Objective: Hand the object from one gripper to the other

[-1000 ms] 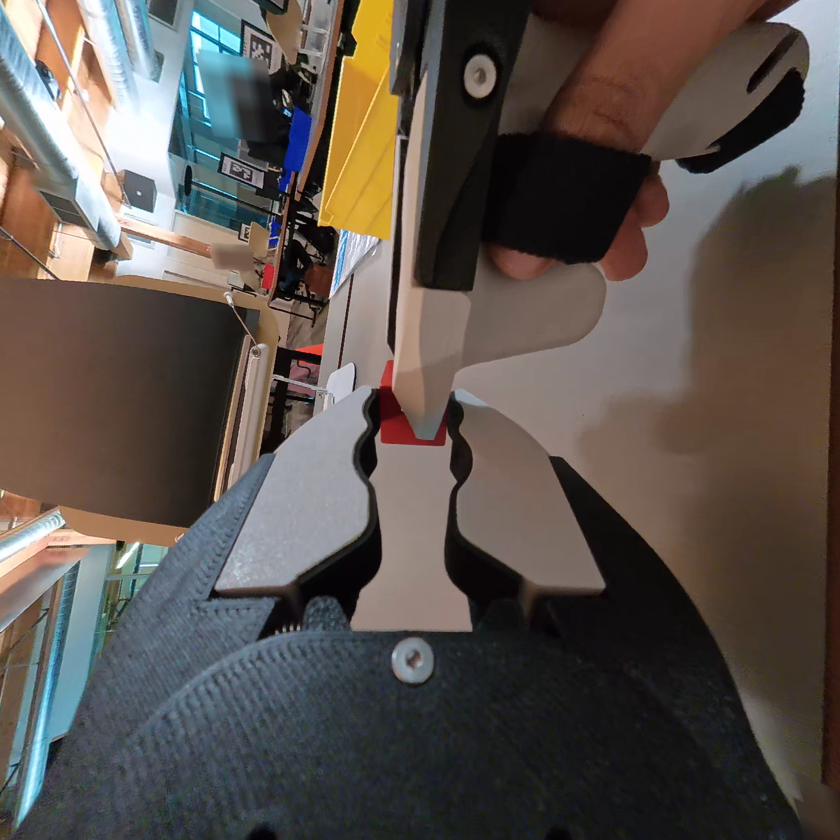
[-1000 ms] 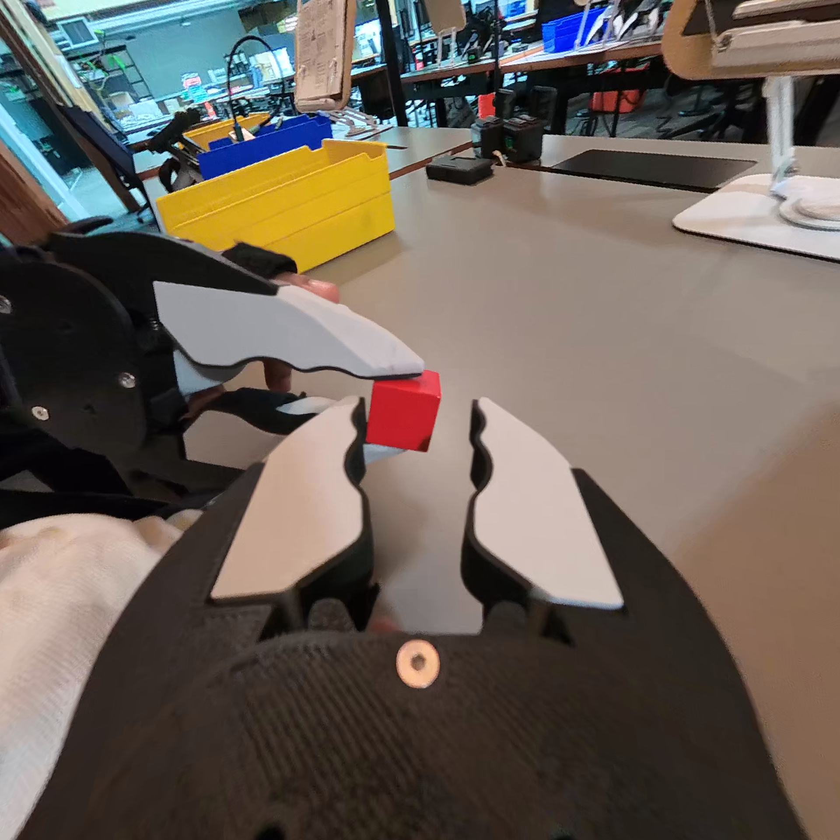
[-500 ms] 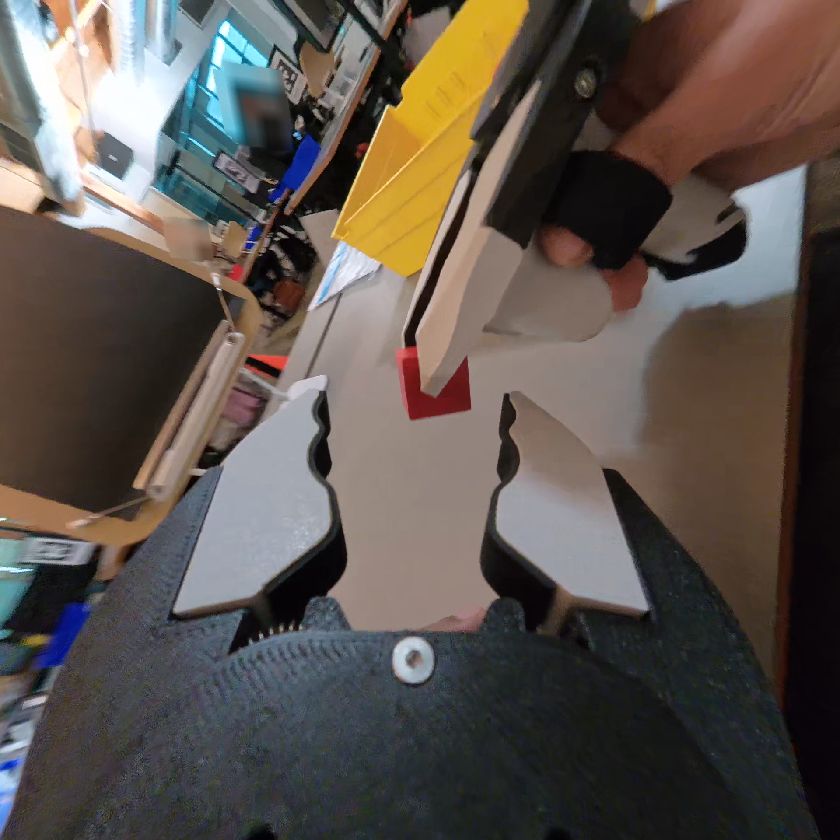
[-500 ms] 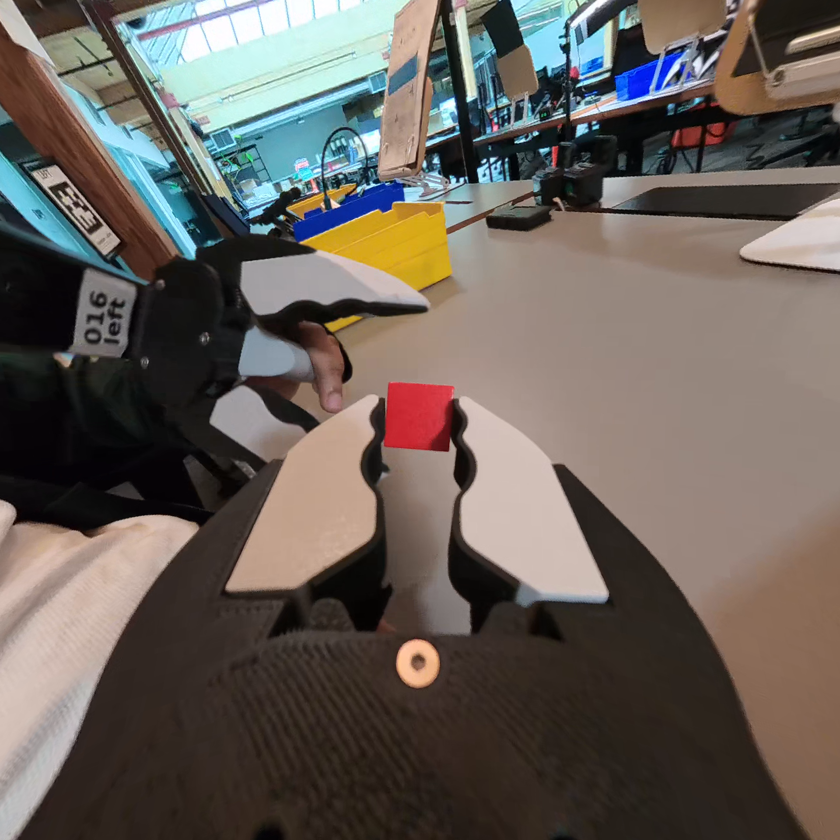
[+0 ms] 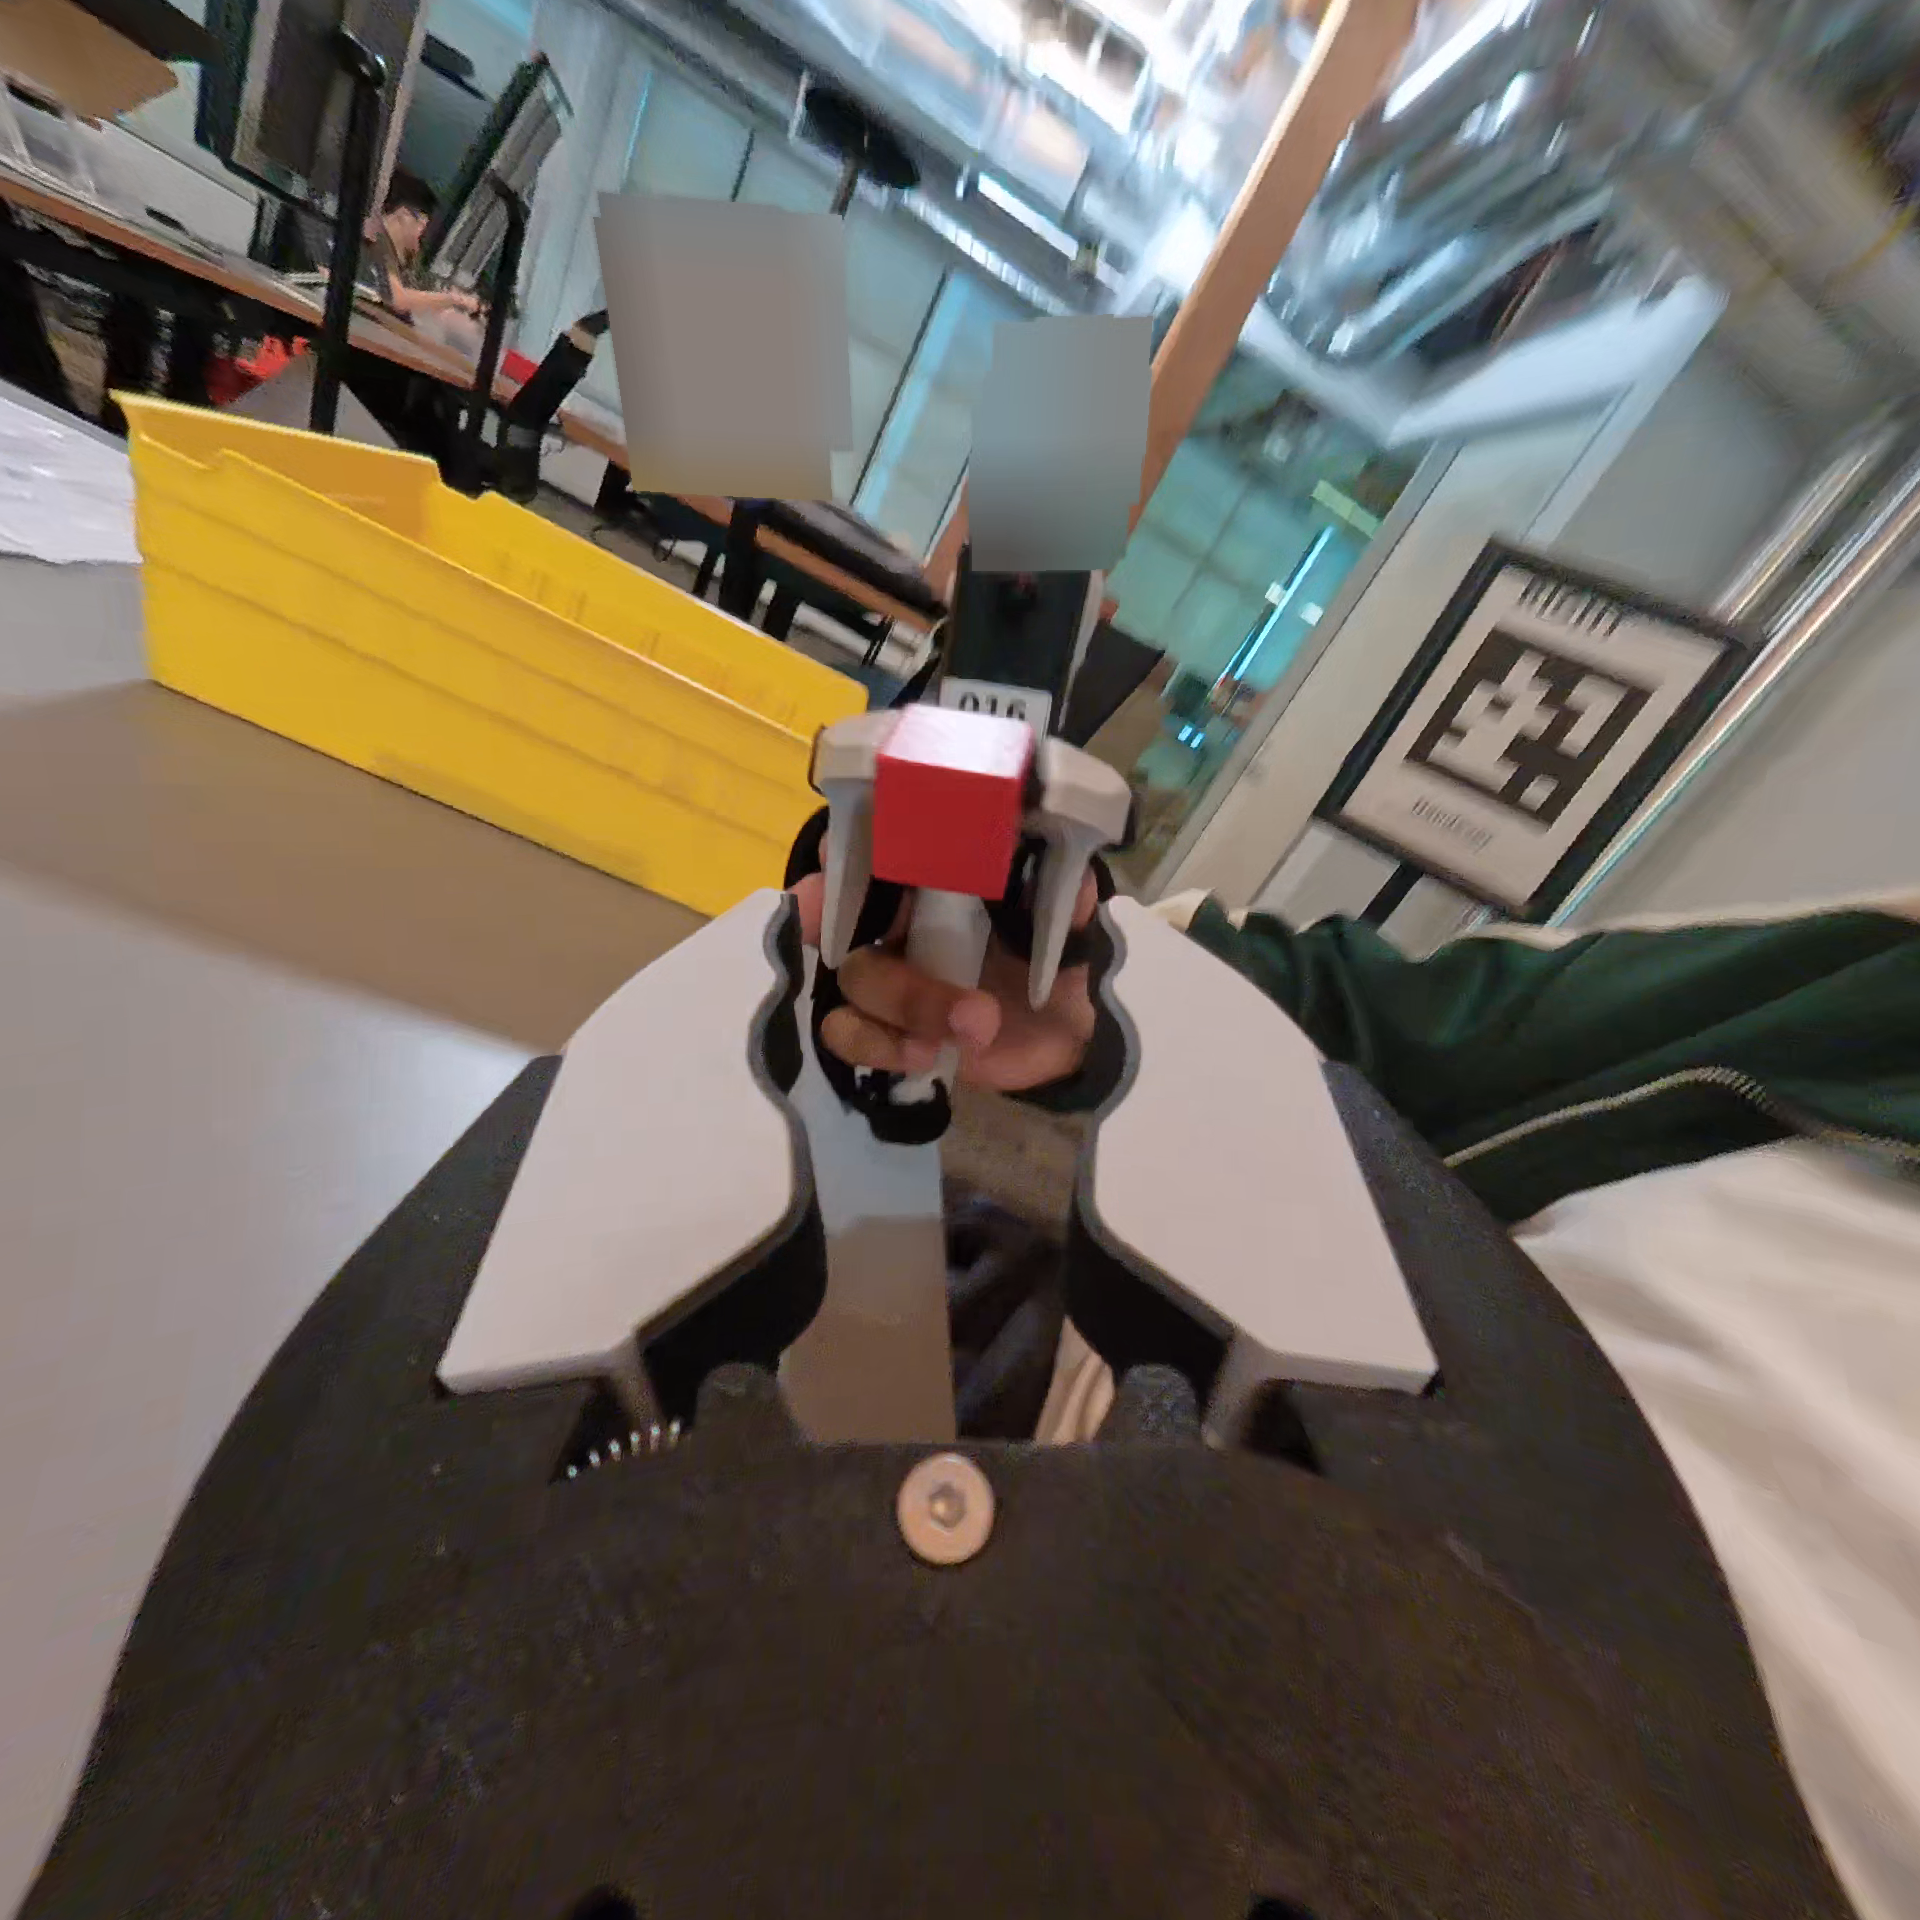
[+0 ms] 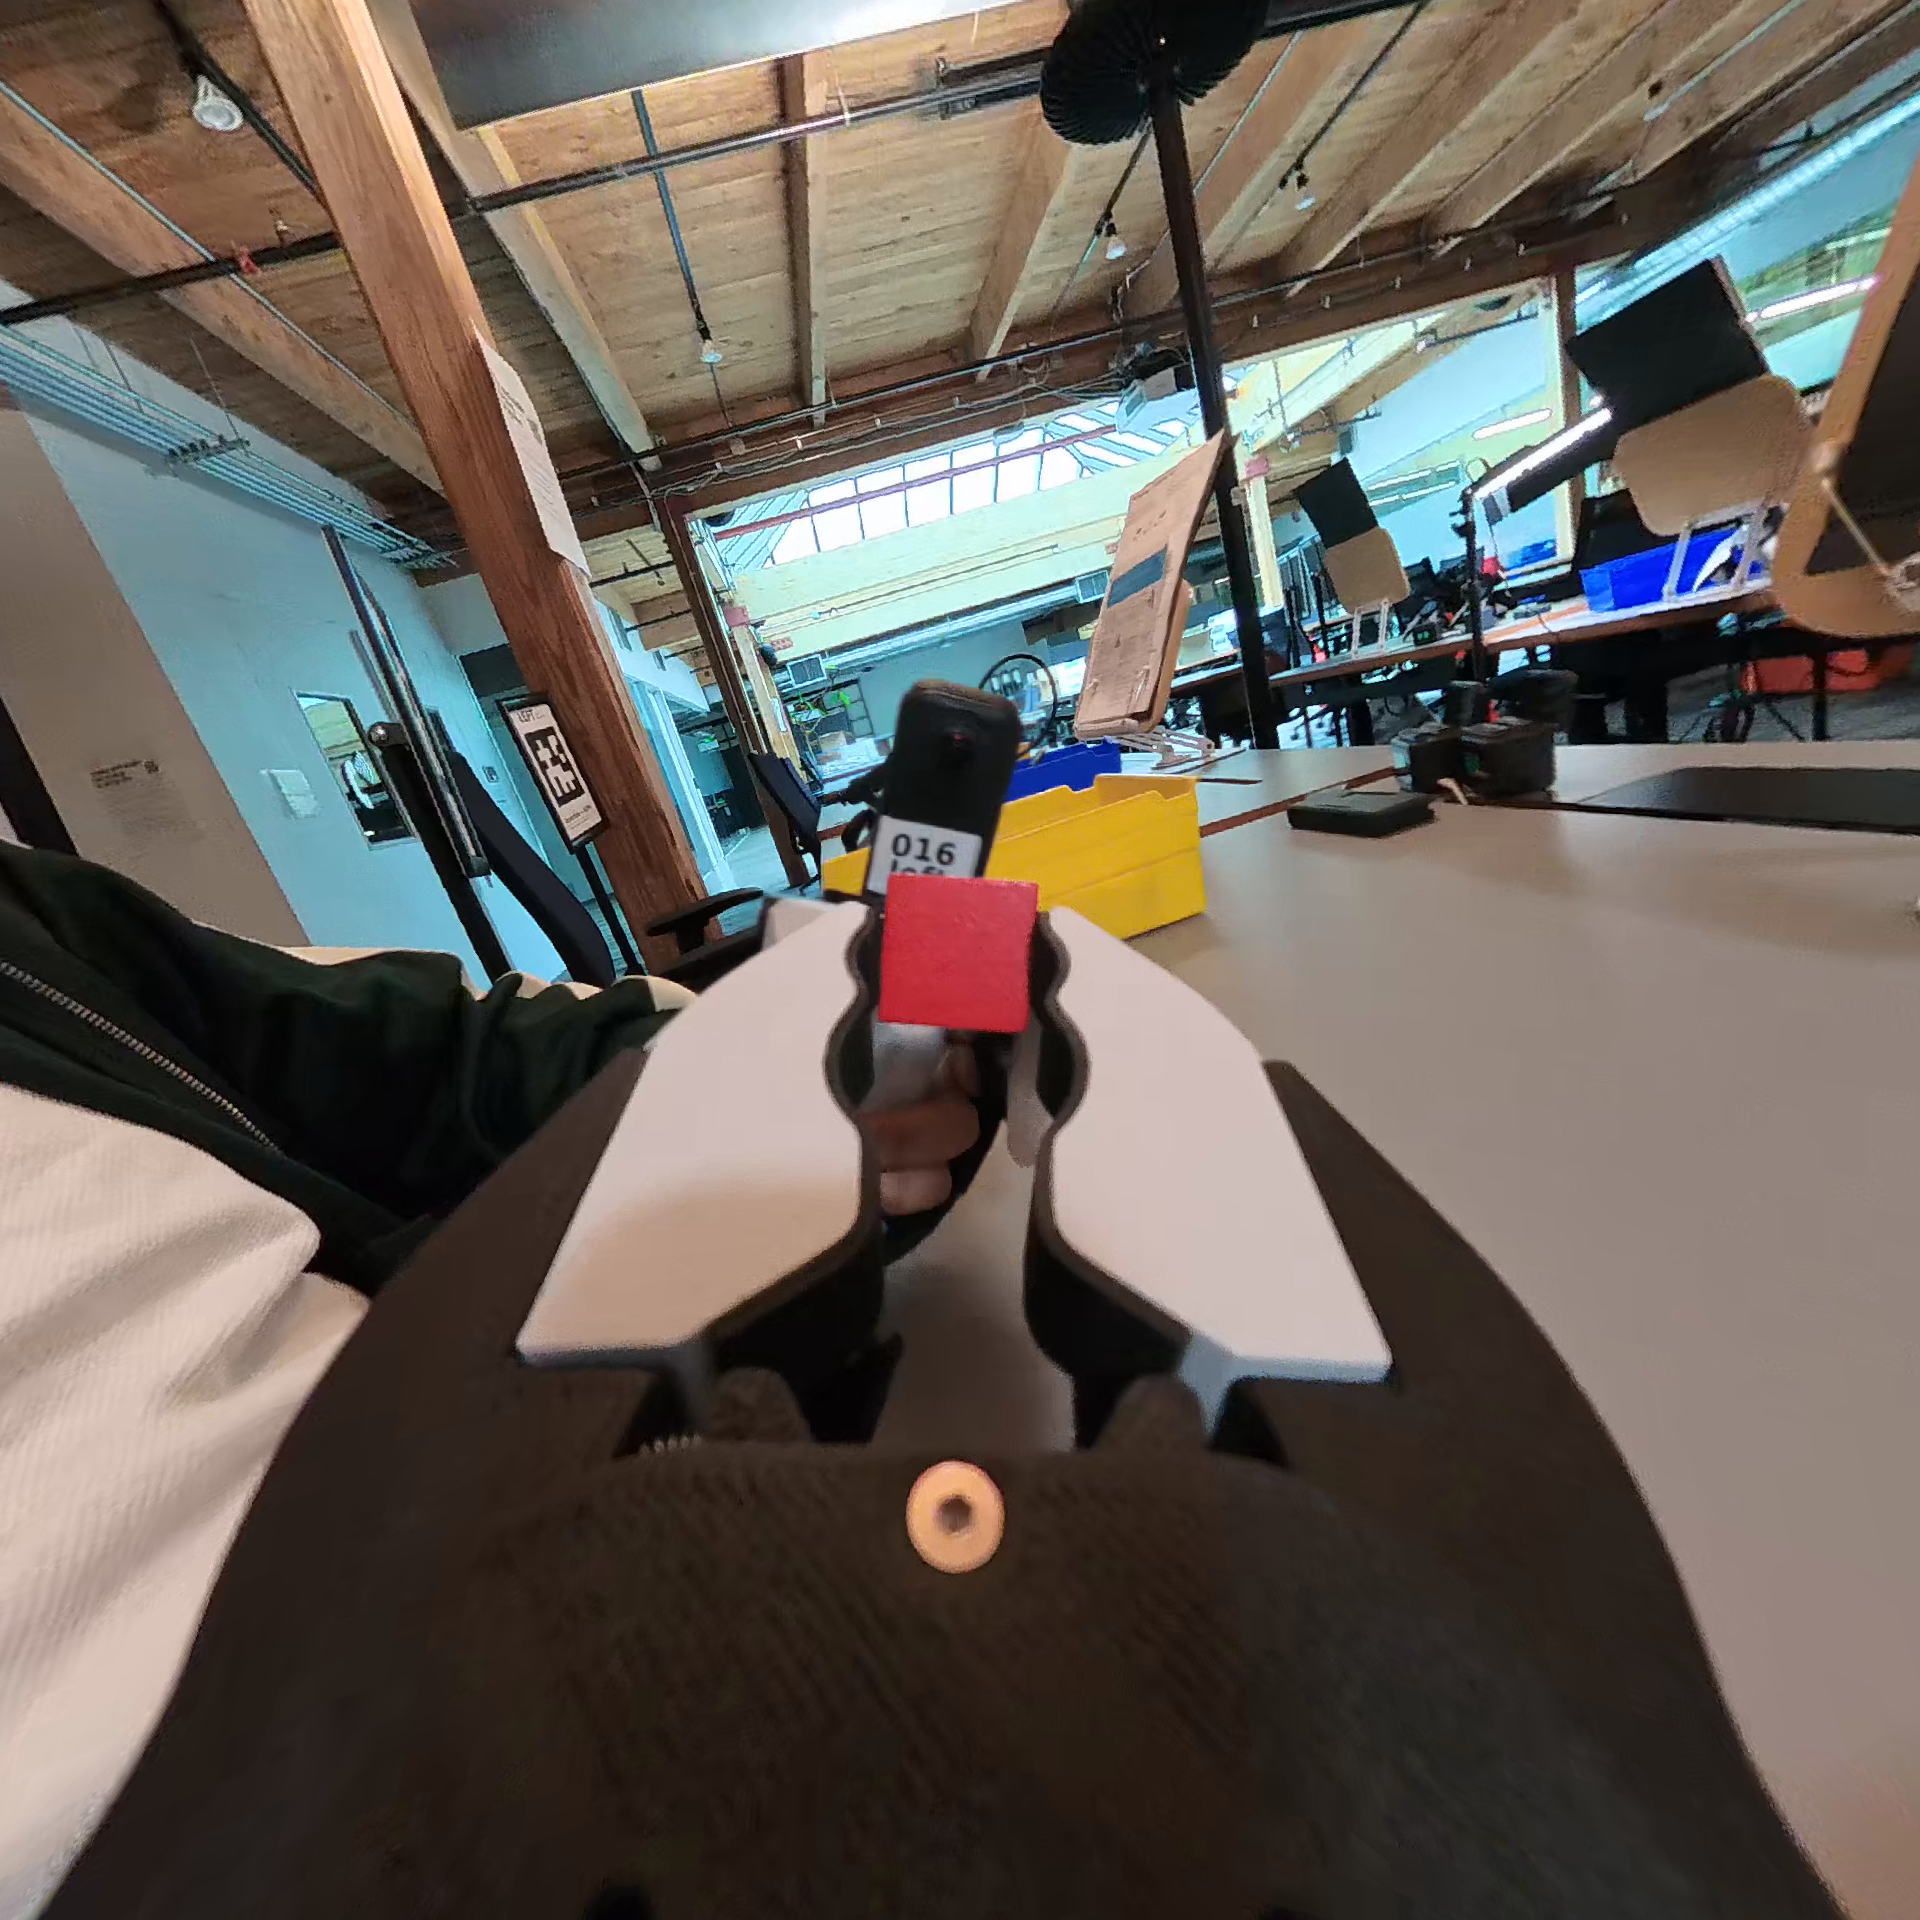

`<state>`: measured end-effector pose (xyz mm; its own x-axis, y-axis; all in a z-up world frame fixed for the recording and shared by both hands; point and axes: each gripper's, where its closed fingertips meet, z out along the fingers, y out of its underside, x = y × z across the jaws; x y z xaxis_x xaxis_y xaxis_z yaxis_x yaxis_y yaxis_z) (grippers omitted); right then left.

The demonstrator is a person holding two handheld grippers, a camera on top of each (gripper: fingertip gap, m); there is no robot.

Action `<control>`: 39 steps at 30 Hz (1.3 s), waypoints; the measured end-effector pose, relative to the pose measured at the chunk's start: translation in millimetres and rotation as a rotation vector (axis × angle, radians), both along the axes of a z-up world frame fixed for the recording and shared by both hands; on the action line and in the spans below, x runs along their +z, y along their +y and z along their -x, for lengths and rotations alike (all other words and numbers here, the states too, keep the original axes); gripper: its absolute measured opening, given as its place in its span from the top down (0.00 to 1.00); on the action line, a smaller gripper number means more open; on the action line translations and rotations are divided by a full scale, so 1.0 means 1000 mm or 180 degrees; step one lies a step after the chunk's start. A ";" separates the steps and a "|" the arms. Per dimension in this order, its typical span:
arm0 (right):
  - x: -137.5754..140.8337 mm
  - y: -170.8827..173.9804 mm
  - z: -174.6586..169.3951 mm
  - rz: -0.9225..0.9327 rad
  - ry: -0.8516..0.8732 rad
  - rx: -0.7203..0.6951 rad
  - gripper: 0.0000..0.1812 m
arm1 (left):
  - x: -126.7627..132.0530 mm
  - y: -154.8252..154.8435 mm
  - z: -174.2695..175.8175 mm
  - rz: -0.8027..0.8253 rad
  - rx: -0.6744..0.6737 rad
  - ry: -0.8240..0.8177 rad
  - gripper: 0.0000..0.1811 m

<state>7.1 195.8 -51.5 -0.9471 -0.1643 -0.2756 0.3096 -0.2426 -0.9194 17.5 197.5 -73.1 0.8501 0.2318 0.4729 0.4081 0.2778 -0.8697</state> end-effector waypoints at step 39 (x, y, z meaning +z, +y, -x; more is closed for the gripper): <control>-0.025 0.002 -0.004 -0.0990 0.2859 -0.0812 0.63 | -0.016 -0.008 0.004 -0.0355 -0.0298 -0.0959 0.86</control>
